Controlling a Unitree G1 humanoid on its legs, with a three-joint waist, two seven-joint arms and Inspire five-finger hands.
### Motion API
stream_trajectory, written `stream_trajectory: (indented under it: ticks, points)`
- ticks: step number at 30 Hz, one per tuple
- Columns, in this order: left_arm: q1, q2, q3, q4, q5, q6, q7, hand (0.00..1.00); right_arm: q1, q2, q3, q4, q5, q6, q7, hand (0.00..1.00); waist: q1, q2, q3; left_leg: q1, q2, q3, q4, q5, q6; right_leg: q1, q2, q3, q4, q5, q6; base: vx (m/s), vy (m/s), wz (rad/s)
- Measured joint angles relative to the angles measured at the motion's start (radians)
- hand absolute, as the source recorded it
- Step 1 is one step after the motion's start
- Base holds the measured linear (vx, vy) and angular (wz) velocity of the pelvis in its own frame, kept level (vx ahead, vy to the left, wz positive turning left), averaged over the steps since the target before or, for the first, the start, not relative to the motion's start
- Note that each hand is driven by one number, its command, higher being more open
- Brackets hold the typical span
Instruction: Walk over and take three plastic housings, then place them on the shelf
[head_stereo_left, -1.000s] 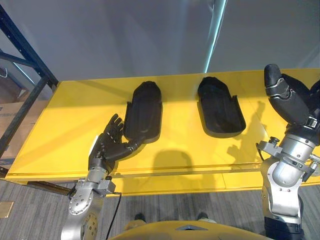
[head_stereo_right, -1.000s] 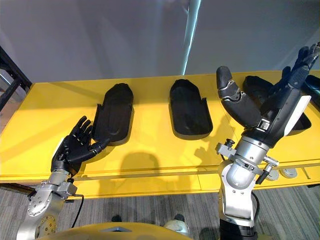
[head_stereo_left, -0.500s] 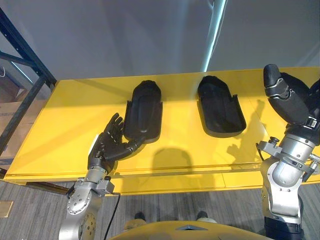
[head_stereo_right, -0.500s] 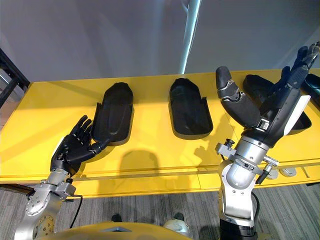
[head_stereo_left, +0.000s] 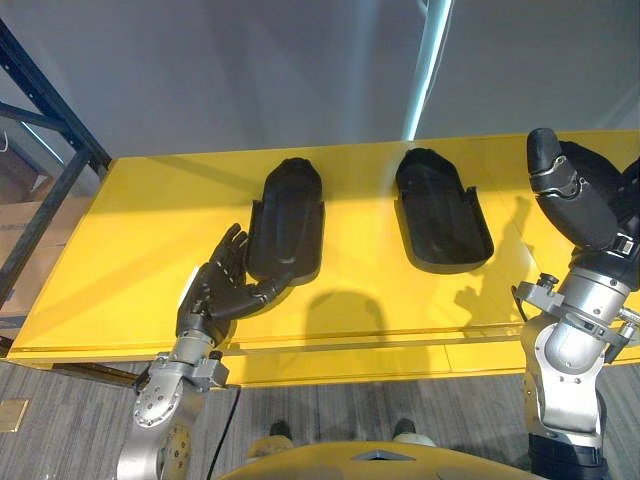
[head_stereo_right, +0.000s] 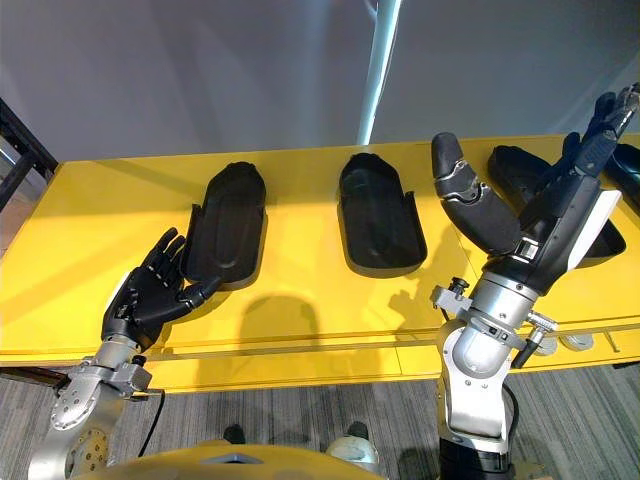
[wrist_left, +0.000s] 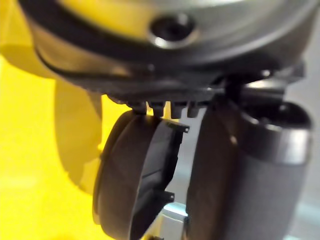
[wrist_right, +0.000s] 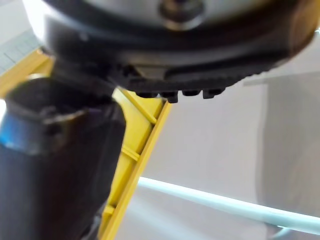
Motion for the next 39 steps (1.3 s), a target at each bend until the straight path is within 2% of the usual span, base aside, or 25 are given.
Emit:
stream_trajectory:
  ticks: [23,26,28,29,30,31,34,35,37,39]
  points:
    - [-0.003,0.015,-0.004,0.000,0.000,0.001,-0.003,1.00,0.000,0.000,0.000,0.000,0.000,0.000,0.000,1.00,-0.001,-0.002,0.001,0.002,0.000,0.008,0.000,-0.002,0.001,-0.003,-0.001,0.009,0.000,0.001,0.002,0.00,0.000,-0.01]
    - [-0.003,0.014,-0.013,0.003,0.001,-0.016,0.054,1.00,0.000,0.000,0.000,0.000,0.000,0.000,0.000,1.00,-0.001,-0.002,0.001,0.002,0.000,0.008,0.000,-0.002,0.001,-0.003,-0.001,0.009,0.000,0.001,0.002,0.00,0.000,0.00]
    - [-0.007,0.005,-0.012,0.007,0.009,-0.033,0.170,1.00,-0.001,0.001,0.000,0.000,0.000,0.000,0.001,1.00,-0.004,-0.008,0.005,0.003,0.000,0.008,0.001,-0.002,0.001,-0.002,0.000,0.009,0.000,0.002,0.002,0.00,0.000,0.00]
    - [-0.008,-0.001,-0.005,0.008,0.014,-0.038,0.198,1.00,-0.001,0.002,0.000,0.000,0.000,0.000,0.001,1.00,-0.006,-0.010,0.006,0.003,0.000,0.008,0.001,-0.002,0.000,-0.002,0.001,0.009,0.000,0.002,0.002,0.00,0.000,0.00]
    - [-0.008,-0.015,0.009,0.008,0.024,-0.051,0.250,1.00,-0.001,0.005,0.000,0.000,0.000,0.000,0.001,1.00,-0.012,-0.014,0.009,0.003,0.000,0.008,0.001,-0.002,0.000,-0.002,0.001,0.009,0.000,0.002,0.002,0.00,0.000,0.00]
    - [-0.009,-0.043,0.043,0.008,0.054,-0.093,0.337,1.00,0.000,0.011,0.001,0.000,0.000,0.001,0.000,1.00,-0.024,-0.021,0.012,0.003,0.000,0.008,0.001,-0.002,0.001,-0.002,0.002,0.009,0.000,0.002,0.002,0.00,0.000,0.00]
    - [-0.031,-0.084,0.119,-0.007,0.056,-0.176,0.415,1.00,0.007,0.027,-0.001,0.000,0.000,0.003,-0.004,1.00,-0.027,-0.022,0.013,0.005,0.000,0.008,0.002,-0.002,0.000,0.000,0.001,0.009,0.000,0.002,0.002,0.00,0.000,0.00]
    - [-0.041,-0.105,0.151,-0.058,0.090,-0.229,0.450,1.00,0.013,0.048,0.001,0.000,-0.002,0.007,-0.004,1.00,-0.026,-0.022,0.013,0.005,0.000,0.008,0.002,-0.002,0.000,0.000,0.002,0.009,0.000,0.002,0.002,0.00,0.000,0.00]
    - [-0.042,-0.116,0.160,-0.171,0.106,-0.318,0.457,1.00,0.029,0.067,0.011,0.000,-0.001,0.015,-0.004,1.00,-0.022,-0.022,0.013,0.005,0.000,0.006,0.002,-0.002,0.000,0.000,0.001,0.010,0.000,0.002,0.002,0.00,0.000,0.02]
    - [-0.054,-0.116,0.158,-0.248,0.132,-0.375,0.450,1.00,0.039,0.067,0.020,0.000,-0.002,0.018,-0.001,1.00,-0.023,-0.021,0.012,0.005,0.000,0.006,0.001,-0.002,0.000,0.000,0.000,0.010,0.000,0.002,0.002,0.00,0.000,0.00]
